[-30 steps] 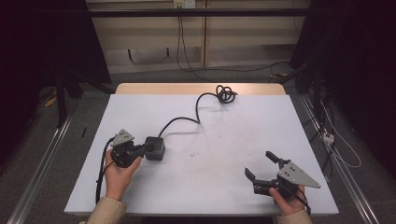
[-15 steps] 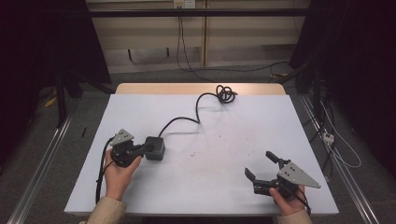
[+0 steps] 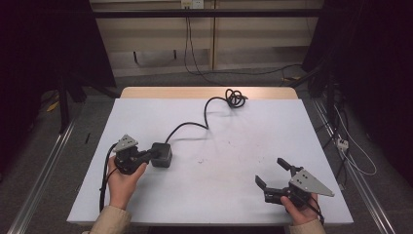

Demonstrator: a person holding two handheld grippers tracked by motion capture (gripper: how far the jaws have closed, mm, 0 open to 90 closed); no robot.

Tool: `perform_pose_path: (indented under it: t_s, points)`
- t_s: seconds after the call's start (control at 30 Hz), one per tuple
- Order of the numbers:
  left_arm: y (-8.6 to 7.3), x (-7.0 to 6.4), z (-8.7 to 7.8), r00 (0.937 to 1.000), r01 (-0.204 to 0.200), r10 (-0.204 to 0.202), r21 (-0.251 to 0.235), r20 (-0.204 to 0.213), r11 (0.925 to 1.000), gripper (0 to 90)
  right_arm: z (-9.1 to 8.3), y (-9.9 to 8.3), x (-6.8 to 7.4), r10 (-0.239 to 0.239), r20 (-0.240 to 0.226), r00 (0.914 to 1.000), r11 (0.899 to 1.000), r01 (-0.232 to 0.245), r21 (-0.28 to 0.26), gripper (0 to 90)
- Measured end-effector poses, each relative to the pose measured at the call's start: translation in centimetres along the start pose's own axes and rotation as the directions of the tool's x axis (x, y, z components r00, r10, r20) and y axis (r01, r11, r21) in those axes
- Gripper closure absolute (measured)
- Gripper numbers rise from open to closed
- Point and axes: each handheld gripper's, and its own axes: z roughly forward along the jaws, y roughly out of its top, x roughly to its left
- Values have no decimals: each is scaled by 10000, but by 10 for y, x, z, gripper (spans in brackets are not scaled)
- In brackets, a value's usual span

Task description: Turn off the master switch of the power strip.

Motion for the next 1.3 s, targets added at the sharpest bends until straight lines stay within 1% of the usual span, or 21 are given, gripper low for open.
perform_pose_path:
  t_s: [0.1,0.13,0.23,0.67,0.73,0.83,0.9,0.97,1.0,1.03,1.07,1.17,1.23,1.27,1.3]
  points:
    - [0,0,0,10000,62,-62,-45,2,10000,900,0,0,0,-17,-10,10000,10000,17,-2,43]
    - [0,0,0,10000,1,-1,1,-8,10000,900,0,0,0,-13,-10,10000,10000,13,-3,42]
    - [0,0,0,10000,-22,22,-1,-25,10000,900,0,0,0,-13,-10,10000,10000,13,0,43]
    - [0,0,0,10000,74,-74,-99,-9,9999,900,0,0,0,-9,2,10000,10000,9,-1,43]
    - [0,0,0,10000,1,-2,-74,-74,10000,900,0,0,0,-12,-11,10000,10000,12,-5,42]
    - [0,0,-1,9999,25,-26,-82,-129,10000,900,0,0,0,-25,-28,10000,10000,25,-2,43]
    - [0,0,-1,10000,48,-49,-114,-82,9999,900,0,0,0,-19,-24,10000,10000,19,1,43]
    - [0,0,-2,10000,-14,12,-130,-88,9999,900,0,0,0,-16,-25,10000,10000,16,-1,42]
    - [0,-1,-3,10000,27,-28,-203,-76,9998,900,0,0,0,-20,-23,10000,10000,20,-5,43]
    - [1,-1,-3,10000,-21,20,-220,-56,9998,900,0,0,0,-19,-30,10000,10000,19,-6,43]
    - [1,-1,-3,10000,61,-61,-299,-16,9995,900,0,0,0,-19,-28,10000,10000,19,-3,43]
    - [1,-1,-4,9999,108,-108,-298,-12,9995,900,0,0,0,-12,-29,10000,10000,12,-2,43]
    - [1,0,-5,10000,63,-64,-286,-46,9996,900,0,0,0,-15,-34,10000,10000,15,-2,42]
    - [1,0,-5,9999,154,-155,-356,-26,9992,900,0,0,0,-18,-36,10000,10000,18,-4,42]
    - [1,0,-6,9999,155,-155,-371,-11,9992,900,0,0,0,-18,-36,10000,10000,18,-4,42]
